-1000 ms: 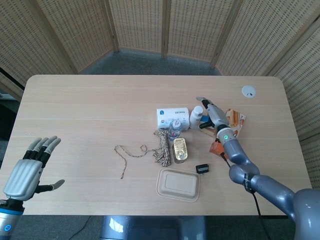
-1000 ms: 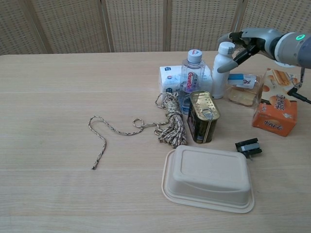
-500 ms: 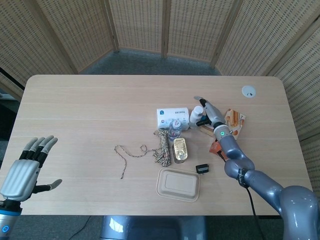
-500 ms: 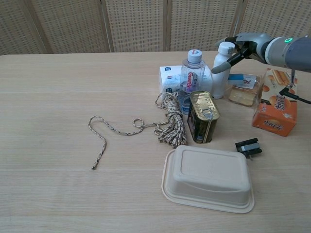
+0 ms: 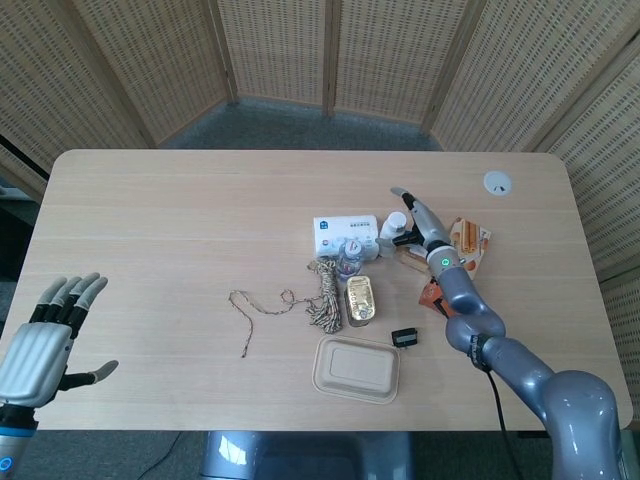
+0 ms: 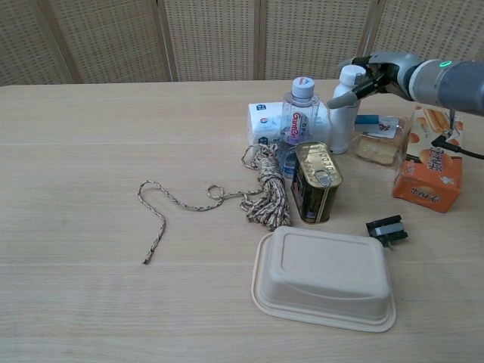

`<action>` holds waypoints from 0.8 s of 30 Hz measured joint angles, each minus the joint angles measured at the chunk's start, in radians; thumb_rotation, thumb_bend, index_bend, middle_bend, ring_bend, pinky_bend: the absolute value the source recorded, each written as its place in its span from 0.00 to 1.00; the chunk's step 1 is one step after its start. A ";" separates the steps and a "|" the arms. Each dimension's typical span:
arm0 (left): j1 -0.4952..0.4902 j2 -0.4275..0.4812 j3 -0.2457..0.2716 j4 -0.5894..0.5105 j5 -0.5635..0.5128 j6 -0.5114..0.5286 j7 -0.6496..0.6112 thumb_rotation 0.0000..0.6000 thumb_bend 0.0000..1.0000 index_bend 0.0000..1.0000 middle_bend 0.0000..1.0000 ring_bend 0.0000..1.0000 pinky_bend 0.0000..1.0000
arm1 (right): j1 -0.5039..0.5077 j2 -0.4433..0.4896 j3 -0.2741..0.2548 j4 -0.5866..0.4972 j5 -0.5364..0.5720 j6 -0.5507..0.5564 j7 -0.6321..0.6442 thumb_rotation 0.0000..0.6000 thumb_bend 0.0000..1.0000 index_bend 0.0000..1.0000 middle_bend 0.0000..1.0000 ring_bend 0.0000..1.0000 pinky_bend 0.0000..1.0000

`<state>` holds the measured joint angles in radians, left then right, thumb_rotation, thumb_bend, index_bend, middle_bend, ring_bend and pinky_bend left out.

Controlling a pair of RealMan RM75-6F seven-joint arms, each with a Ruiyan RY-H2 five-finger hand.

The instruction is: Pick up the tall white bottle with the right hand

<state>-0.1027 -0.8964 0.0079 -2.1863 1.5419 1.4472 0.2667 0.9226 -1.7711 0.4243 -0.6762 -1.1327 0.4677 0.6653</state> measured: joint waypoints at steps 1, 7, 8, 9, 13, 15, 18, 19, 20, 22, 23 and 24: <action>0.002 0.001 0.001 -0.001 0.001 0.001 0.001 1.00 0.15 0.00 0.00 0.00 0.00 | 0.001 -0.006 -0.001 0.009 -0.006 0.002 0.012 1.00 0.06 0.05 0.21 0.20 0.34; 0.006 0.006 0.003 -0.003 0.004 0.005 0.002 1.00 0.15 0.00 0.00 0.00 0.00 | -0.003 -0.031 -0.012 0.050 -0.035 0.010 0.064 1.00 0.06 0.38 0.59 0.61 0.66; 0.007 0.006 0.002 -0.003 0.005 0.005 0.001 1.00 0.15 0.00 0.00 0.00 0.00 | -0.004 -0.034 -0.014 0.055 -0.039 0.013 0.072 1.00 0.07 0.43 0.65 0.66 0.70; 0.007 0.007 0.002 -0.003 0.005 0.005 0.001 1.00 0.15 0.00 0.00 0.00 0.00 | -0.006 -0.036 -0.015 0.060 -0.042 0.016 0.079 1.00 0.07 0.46 0.68 0.69 0.73; 0.005 0.005 0.001 -0.001 0.002 0.002 -0.001 1.00 0.15 0.00 0.00 0.00 0.00 | -0.018 -0.037 -0.020 0.066 -0.057 0.042 0.111 1.00 0.11 0.58 0.82 0.83 0.84; 0.004 0.003 -0.001 0.001 0.000 -0.002 -0.004 1.00 0.15 0.00 0.00 0.00 0.00 | -0.027 -0.035 -0.022 0.064 -0.063 0.061 0.124 1.00 0.11 0.61 0.85 0.87 0.87; 0.000 0.000 -0.004 0.004 -0.002 -0.005 -0.006 1.00 0.15 0.00 0.00 0.00 0.00 | -0.047 -0.022 -0.026 0.055 -0.074 0.092 0.142 1.00 0.11 0.63 0.88 0.90 0.89; -0.001 0.000 -0.004 0.005 -0.001 -0.007 -0.006 1.00 0.15 0.00 0.00 0.00 0.00 | -0.055 -0.014 -0.028 0.049 -0.076 0.102 0.145 1.00 0.11 0.63 0.88 0.91 0.89; -0.002 -0.001 -0.005 0.006 -0.001 -0.009 -0.007 1.00 0.15 0.00 0.00 0.00 0.00 | -0.059 -0.008 -0.029 0.042 -0.077 0.108 0.148 1.00 0.11 0.63 0.88 0.91 0.89; -0.003 -0.003 -0.006 0.008 -0.001 -0.011 -0.007 1.00 0.15 0.00 0.00 0.00 0.00 | -0.071 0.007 -0.027 0.022 -0.077 0.126 0.154 1.00 0.12 0.64 0.89 0.92 0.89; -0.004 -0.003 -0.006 0.009 -0.002 -0.012 -0.009 1.00 0.15 0.00 0.00 0.00 0.00 | -0.076 0.015 -0.027 0.012 -0.078 0.134 0.155 1.00 0.12 0.64 0.89 0.92 0.90; -0.005 -0.004 -0.007 0.010 -0.003 -0.014 -0.010 1.00 0.15 0.00 0.00 0.00 0.00 | -0.080 0.023 -0.026 0.001 -0.078 0.144 0.155 1.00 0.12 0.65 0.89 0.92 0.90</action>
<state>-0.1079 -0.9005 0.0013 -2.1760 1.5388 1.4334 0.2568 0.8421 -1.7482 0.3983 -0.6749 -1.2111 0.6115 0.8205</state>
